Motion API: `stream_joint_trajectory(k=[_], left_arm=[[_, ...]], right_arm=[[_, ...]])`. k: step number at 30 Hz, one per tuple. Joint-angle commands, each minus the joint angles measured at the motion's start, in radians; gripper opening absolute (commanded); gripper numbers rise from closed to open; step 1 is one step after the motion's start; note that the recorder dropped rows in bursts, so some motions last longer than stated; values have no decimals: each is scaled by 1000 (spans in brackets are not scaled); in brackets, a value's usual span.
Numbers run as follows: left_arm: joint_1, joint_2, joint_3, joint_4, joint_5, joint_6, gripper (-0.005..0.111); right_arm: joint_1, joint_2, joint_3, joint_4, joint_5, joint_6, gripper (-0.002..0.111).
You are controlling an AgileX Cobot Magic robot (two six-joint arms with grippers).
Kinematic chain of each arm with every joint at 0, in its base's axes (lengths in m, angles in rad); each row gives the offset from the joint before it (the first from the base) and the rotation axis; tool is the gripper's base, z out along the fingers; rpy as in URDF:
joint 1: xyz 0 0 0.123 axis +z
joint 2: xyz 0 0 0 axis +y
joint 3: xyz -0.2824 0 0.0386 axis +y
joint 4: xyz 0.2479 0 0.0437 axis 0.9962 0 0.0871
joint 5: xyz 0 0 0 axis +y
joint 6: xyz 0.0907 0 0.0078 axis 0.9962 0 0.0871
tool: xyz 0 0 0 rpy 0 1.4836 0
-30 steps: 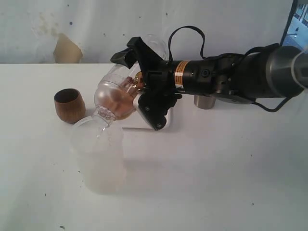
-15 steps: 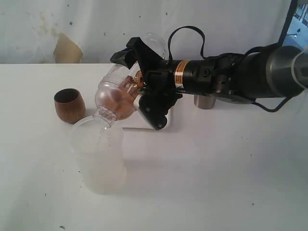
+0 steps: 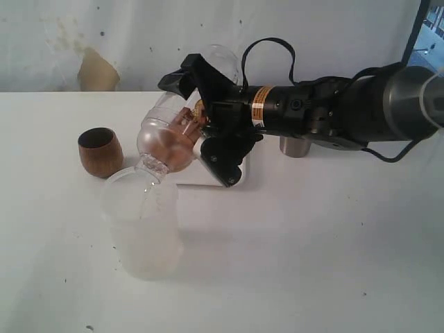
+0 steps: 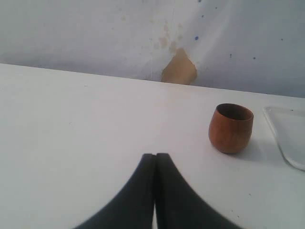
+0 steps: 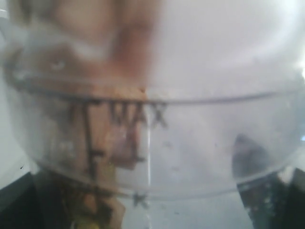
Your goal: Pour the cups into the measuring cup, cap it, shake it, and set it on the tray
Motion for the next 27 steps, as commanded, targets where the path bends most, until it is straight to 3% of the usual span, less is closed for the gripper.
stream_joint_trajectory(k=[1, 27], left_arm=[[0, -6, 4, -1, -7, -2, 0], [0, -6, 4, -1, -7, -2, 0]], right_arm=[[1, -17, -12, 25, -65, -13, 0], [1, -17, -12, 25, -74, -83, 0]])
